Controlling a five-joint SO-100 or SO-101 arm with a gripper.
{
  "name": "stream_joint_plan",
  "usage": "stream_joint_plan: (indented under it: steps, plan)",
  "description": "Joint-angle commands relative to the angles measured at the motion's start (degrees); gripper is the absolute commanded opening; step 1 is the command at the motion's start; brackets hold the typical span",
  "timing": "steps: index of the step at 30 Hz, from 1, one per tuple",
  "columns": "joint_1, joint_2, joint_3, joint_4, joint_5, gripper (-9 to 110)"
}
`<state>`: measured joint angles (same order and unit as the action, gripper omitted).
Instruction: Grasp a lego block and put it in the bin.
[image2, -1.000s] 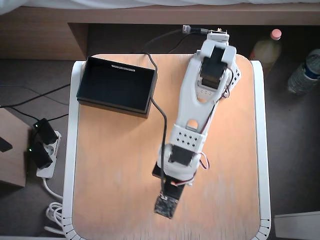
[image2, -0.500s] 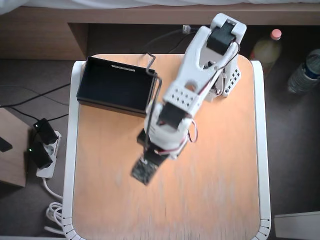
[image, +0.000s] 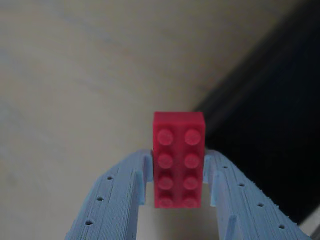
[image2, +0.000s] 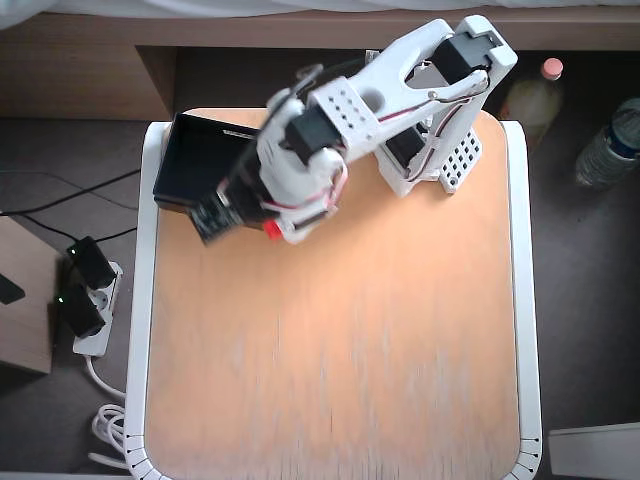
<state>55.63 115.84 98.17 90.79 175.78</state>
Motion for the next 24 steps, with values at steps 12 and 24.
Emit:
stream_joint_plan:
  steps: [12,24]
  plan:
    - [22.41,1.14,-5.19,0.62,2.20,0]
    - [25.05,-10.99,-5.19,-11.16,1.58,0]
